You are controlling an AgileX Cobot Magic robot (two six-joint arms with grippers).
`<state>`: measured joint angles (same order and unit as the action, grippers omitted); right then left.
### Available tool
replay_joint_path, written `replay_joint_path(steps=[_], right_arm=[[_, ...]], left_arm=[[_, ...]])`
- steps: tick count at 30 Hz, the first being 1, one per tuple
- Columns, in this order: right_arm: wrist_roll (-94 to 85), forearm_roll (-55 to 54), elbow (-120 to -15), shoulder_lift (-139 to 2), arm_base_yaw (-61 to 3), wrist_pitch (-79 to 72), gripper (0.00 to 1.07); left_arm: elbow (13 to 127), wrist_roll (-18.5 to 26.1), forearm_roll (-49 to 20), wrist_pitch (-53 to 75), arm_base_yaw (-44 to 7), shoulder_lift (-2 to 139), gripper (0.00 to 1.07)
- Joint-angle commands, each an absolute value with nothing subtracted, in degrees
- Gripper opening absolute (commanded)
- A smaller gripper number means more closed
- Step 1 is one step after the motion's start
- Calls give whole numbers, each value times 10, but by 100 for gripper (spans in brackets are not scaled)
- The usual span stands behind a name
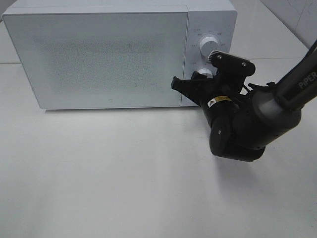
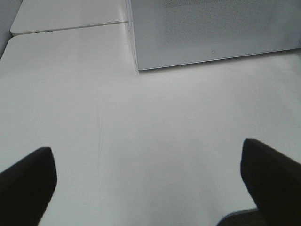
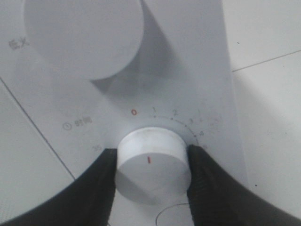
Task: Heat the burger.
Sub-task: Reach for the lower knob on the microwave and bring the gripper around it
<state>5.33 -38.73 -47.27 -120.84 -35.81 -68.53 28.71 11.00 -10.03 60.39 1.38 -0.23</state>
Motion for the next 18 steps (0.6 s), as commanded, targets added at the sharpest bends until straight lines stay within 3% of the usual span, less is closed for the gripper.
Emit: replay_joint_path(steps=[1,18], right_arm=[[112,-307,-488,-1208,-356,-779,0],[387,-323,-488,-1208,-355,-779,0]], left_arm=[[286,110,-104,599,14,-18,101],[286,110,-104,599,14,-18,101]])
